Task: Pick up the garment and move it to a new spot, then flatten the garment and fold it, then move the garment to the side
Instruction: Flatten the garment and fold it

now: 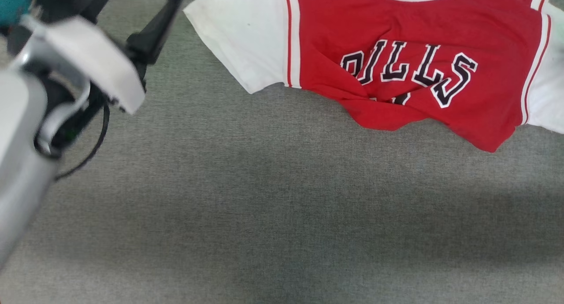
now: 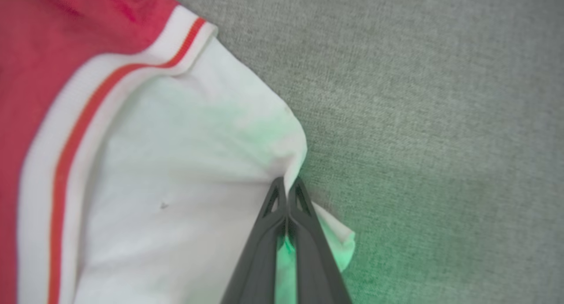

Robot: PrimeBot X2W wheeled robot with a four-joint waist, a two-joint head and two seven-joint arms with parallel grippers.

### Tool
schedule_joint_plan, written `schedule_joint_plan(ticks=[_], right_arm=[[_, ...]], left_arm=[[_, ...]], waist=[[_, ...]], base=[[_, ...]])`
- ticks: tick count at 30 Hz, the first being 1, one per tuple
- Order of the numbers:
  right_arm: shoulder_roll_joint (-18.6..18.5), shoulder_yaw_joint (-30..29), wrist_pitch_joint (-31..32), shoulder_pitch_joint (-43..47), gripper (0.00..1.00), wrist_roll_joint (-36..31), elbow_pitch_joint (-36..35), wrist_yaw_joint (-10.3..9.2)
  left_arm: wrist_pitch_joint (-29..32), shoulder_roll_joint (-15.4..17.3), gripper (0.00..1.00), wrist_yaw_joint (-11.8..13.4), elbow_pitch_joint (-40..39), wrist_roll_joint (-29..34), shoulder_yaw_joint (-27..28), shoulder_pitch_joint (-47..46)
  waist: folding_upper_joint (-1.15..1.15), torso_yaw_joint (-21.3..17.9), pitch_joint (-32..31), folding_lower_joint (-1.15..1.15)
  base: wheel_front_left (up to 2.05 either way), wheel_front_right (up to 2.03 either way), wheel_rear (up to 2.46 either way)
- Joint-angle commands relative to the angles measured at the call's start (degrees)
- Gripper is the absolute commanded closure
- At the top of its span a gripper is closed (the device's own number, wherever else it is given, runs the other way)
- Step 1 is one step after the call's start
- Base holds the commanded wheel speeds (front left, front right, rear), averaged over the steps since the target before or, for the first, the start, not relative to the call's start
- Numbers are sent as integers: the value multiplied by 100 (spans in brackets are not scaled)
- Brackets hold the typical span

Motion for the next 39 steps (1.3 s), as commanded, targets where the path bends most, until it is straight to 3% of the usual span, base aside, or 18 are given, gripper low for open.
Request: schedule_joint_plan(ticks=[1, 8, 16, 20, 21, 23, 24, 25, 26, 34, 39], right_arm=[[152, 175, 84, 96, 100, -26, 72, -4], [248, 372, 81, -109, 100, -48, -128, -4], [409, 647, 28, -236, 100, -30, -295, -2], [462, 762, -6, -255, 100, -6, -303, -2], [469, 780, -23, -264, 100, 4, -300, -2], [477, 809, -43, -305, 100, 22, -308, -1], [476, 815, -60, -330, 100, 29, -312, 0], [476, 815, -60, -330, 100, 29, -312, 0], [473, 823, -69, -356, 100, 40, -312, 0], [391, 711, -452, -563, 100, 93, -451, 5], [62, 312, -850, -813, 100, 157, -621, -4]], left_arm=[[280, 66, 0, -2, 163, -276, -199, -267], [2188, 80, 0, 0, 1102, -1756, -1749, -1783], [2968, 60, 0, 0, 2029, -2265, -2580, -2636], [3424, -75, 0, -1, 2261, -2900, -2768, -2586], [3566, -98, 8, -1, 2223, -3048, -2831, -2568], [3778, -108, 54, -2, 2099, -3345, -2897, -2548], [3839, -101, 89, -2, 1995, -3469, -2923, -2544], [3839, -101, 89, -2, 1995, -3469, -2923, -2544], [3838, -80, 100, -3, 1918, -3546, -2924, -2552], [2574, 71, 100, -1, 1901, -3294, -2922, -2826], [1589, 36, 100, -1, 1951, -3369, -2820, -2915]], waist=[[0, -62, 83, 0], [0, -197, 324, 0], [0, -390, 547, 0], [0, -433, 583, 0], [0, -435, 582, 0], [0, -429, 574, 0], [0, -426, 570, 0], [0, -426, 570, 0], [0, -422, 568, 0], [0, -427, 440, 0], [0, -420, 215, 0]], base=[[0, 0, 0], [0, 0, 0], [0, 0, 0], [0, 0, 0], [0, 0, 0], [0, 0, 0], [0, 0, 0], [0, 0, 0], [0, 0, 0], [0, 0, 0], [0, 0, 0]])
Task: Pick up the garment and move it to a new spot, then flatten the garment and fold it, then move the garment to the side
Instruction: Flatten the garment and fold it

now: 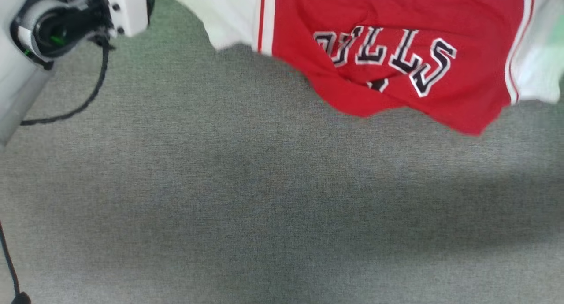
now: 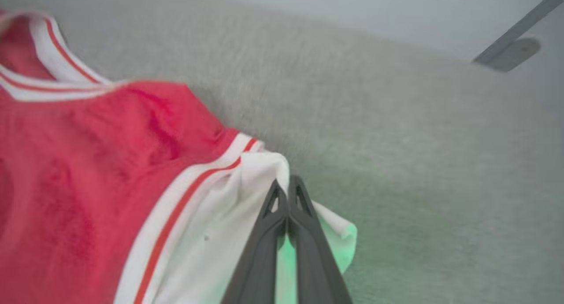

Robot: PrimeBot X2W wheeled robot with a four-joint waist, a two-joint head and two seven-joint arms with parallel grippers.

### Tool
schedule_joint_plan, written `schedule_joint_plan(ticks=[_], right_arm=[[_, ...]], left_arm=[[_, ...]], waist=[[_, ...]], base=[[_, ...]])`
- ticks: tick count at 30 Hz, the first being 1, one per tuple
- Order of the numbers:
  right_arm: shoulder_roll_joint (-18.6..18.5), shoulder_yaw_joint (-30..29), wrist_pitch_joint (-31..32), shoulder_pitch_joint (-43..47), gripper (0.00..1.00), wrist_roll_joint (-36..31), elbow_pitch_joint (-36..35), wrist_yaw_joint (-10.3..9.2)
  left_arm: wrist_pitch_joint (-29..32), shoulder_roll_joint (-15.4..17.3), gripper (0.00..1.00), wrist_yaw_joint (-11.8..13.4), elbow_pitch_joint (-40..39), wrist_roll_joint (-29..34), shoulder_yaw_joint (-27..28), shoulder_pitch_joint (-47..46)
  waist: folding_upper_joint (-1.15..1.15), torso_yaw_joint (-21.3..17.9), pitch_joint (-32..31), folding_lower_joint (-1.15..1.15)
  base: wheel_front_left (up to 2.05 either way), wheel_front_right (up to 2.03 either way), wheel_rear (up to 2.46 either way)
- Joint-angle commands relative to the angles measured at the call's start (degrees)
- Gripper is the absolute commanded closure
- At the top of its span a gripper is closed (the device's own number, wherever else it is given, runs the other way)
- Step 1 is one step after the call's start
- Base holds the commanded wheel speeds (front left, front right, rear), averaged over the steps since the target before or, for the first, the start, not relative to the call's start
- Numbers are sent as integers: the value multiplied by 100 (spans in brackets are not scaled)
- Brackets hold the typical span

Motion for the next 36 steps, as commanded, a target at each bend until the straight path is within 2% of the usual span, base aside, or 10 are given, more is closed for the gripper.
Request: schedule_joint_plan(ticks=[1, 6, 9, 15, 19, 21, 26, 28, 32, 36], right_arm=[[-116, -209, -175, -173, 100, 54, -38, -3], [-121, -668, -490, -388, 100, -6, -28, -3], [45, -889, -699, -674, 100, -178, 95, -3], [899, -1563, -1640, -1858, 100, -977, 1015, -3], [1466, -2367, -2622, -3029, 100, -1820, 1940, -3], [1716, -2755, -3075, -3564, 100, -2221, 2402, -3], [2049, -3516, -3988, -4557, 100, -3006, 3240, -3], [2133, -3499, -4130, -4651, 100, -3265, 3462, -3], [2174, -3250, -4137, -4417, 100, -3433, 3713, -3], [2093, -2848, -4158, -3814, 100, -3203, 3770, -3]], left_arm=[[-273, -14, 100, 7, -5, -110, 79, -93], [-1241, -72, 100, 7, 295, -116, 269, -211], [-1836, -222, 100, 7, 647, -26, 378, -381], [-2964, -653, 100, 7, 1660, 18, 765, -1065], [-3680, -996, 100, 6, 2279, 165, 1044, -1850], [-3842, -1154, 100, 6, 2412, 143, 1199, -2204], [-3992, -1361, 100, 7, 2551, 318, 1644, -2807], [-3994, -1454, 100, 7, 2460, 320, 1836, -2713], [-3993, -1456, 100, 7, 2292, 231, 1804, -2196], [-3996, -1187, 100, 6, 1755, -131, 1806, -1417]], waist=[[0, 8, -105, 0], [0, 70, -191, 0], [0, 81, -184, 0], [0, 46, -97, 0], [0, 3, -58, 0], [0, -2, -74, 0], [0, 33, -184, 0], [0, 46, -217, 0], [0, 57, -274, 0], [0, 60, -318, 0]], base=[[0, 0, 0], [0, 0, 0], [0, 0, 0], [0, 0, 0], [0, 0, 0], [0, 0, 0], [0, 0, 0], [0, 0, 0], [0, 0, 0], [0, 0, 0]])
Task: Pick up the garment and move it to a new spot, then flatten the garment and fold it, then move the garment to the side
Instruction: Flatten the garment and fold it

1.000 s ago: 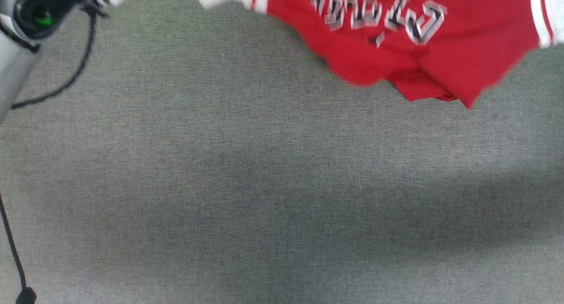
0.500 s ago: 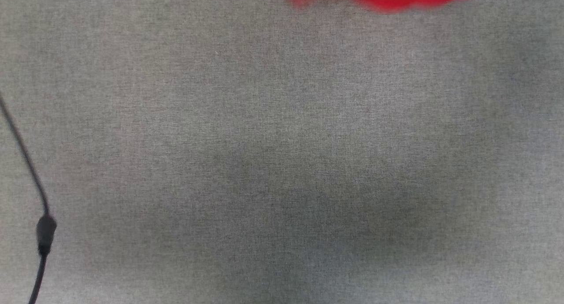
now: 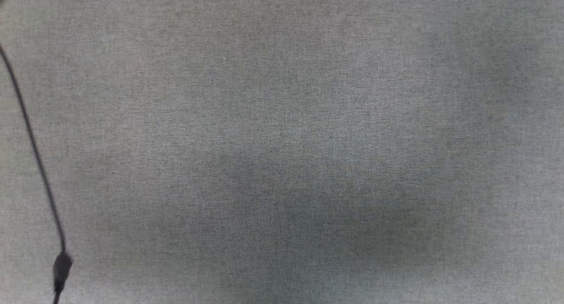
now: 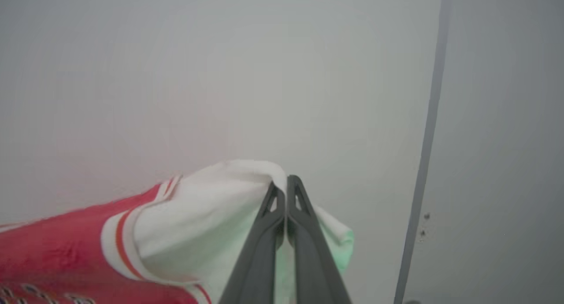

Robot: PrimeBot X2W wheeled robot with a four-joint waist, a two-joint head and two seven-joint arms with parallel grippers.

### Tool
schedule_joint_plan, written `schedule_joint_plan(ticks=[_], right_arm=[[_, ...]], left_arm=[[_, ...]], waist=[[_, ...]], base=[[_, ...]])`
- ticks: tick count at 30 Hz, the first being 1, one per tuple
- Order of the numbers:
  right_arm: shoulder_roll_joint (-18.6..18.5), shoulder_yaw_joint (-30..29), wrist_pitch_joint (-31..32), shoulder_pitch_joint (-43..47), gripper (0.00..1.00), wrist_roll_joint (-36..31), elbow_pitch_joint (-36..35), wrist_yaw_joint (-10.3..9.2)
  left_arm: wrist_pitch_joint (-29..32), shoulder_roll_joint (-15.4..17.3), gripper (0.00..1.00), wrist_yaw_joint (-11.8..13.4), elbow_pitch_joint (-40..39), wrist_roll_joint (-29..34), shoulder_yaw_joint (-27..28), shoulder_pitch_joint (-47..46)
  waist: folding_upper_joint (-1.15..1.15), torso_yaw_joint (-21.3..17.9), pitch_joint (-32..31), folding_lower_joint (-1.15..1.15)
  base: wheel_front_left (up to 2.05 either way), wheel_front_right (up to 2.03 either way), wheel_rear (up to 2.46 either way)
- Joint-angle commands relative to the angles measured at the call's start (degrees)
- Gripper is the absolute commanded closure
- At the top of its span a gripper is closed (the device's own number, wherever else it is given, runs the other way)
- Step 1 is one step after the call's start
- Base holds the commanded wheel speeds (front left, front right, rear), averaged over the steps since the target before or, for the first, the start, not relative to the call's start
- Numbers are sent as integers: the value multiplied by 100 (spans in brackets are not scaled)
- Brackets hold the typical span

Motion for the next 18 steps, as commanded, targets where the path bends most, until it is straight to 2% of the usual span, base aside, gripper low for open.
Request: schedule_joint_plan(ticks=[1, 5, 11, 15, 16, 18], right_arm=[[-49, 72, -39, 220, 100, 119, -52, -2], [-194, 533, 66, 1222, 100, 652, -427, -2], [-554, 1003, 180, 3123, 100, 1557, -1497, -2], [-853, 1041, 312, 4422, 100, 2001, -2330, -2], [-980, 1013, 395, 5059, 100, 2160, -2754, -2], [-1199, 1068, 440, 5691, 100, 2148, -3266, -2]], left_arm=[[-29, 103, 100, 8, -136, -77, -31, 245], [-18, 566, 100, 8, -1011, -572, -127, 1382], [-29, 1230, 100, 8, -2472, -1093, -246, 3282], [-32, 1525, 100, 8, -3172, -1166, 10, 4481], [-32, 1602, 100, 8, -3500, -1163, 153, 5092], [-33, 1767, 100, 8, -3797, -1015, 217, 5670]], waist=[[0, 0, -4, 0], [0, -24, -31, 0], [0, 8, -204, 0], [0, 37, -368, 0], [0, 42, -469, 0], [0, 56, -567, 0]], base=[[0, 0, 0], [0, 0, 0], [0, 0, 0], [0, 0, 0], [0, 0, 0], [0, 0, 0]])
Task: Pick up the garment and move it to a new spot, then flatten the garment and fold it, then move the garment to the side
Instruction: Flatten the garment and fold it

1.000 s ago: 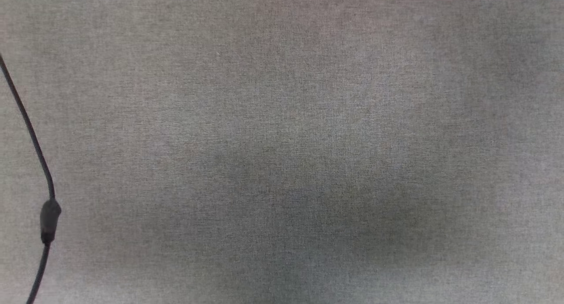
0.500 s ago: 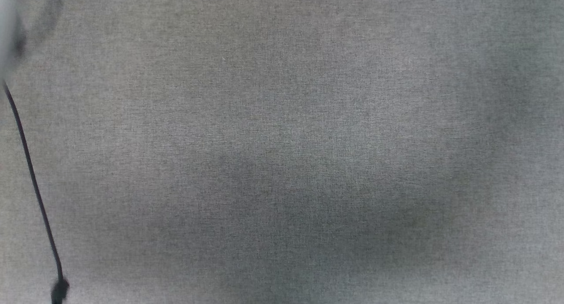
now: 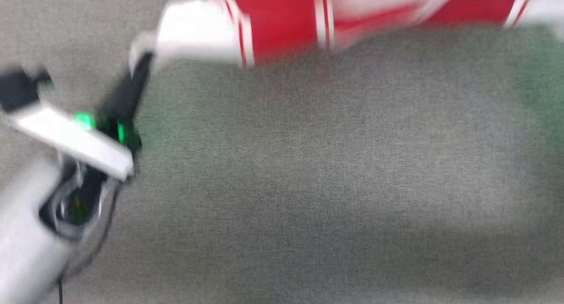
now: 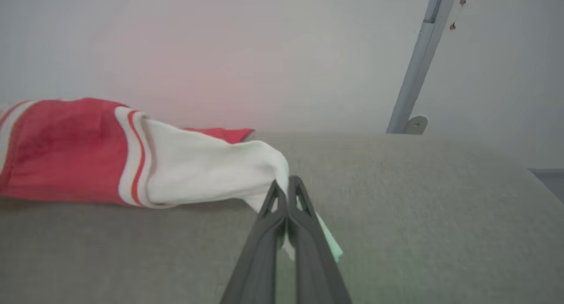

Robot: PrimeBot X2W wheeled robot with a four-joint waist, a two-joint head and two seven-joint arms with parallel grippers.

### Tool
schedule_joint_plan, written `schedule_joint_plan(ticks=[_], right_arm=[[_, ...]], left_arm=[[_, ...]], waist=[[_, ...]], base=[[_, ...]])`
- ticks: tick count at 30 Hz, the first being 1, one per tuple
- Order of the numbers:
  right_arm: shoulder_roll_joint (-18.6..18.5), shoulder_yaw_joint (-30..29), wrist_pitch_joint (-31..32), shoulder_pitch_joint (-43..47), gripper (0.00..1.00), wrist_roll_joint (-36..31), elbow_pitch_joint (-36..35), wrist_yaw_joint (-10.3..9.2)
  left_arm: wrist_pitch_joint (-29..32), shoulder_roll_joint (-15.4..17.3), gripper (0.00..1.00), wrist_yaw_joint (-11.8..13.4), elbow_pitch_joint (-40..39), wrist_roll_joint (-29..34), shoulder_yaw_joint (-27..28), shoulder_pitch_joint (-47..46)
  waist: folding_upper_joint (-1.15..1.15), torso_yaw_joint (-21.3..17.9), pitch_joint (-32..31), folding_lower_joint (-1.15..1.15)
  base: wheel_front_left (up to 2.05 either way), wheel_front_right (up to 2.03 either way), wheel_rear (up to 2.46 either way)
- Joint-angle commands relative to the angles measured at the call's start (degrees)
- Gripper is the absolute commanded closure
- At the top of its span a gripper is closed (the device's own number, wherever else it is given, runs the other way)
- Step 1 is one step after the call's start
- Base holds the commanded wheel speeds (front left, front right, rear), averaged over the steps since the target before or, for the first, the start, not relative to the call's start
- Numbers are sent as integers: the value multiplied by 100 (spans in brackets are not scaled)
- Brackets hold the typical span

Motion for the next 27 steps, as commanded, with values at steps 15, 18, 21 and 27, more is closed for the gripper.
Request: schedule_joint_plan(ticks=[15, 18, 21, 27], right_arm=[[-89, -858, 854, 3701, 100, 581, -2541, -2], [-21, -1163, 937, 4240, 100, 679, -2882, -2], [30, -1395, 990, 4554, 100, 726, -3081, -2], [62, -1707, 1149, 5231, 100, 861, -3652, -2]], left_arm=[[-35, 18, 100, 6, -1118, 473, 855, 2900], [-35, -105, 100, 6, -1388, 476, 1306, 3487], [-35, -155, 100, 7, -1643, 488, 1564, 3885], [-34, -136, 100, 7, -2059, 699, 1773, 4585]], waist=[[0, 78, -376, 0], [0, 79, -401, 0], [0, 87, -416, 0], [0, 158, -444, 0]], base=[[0, 0, 0], [0, 0, 0], [0, 0, 0], [0, 0, 0]])
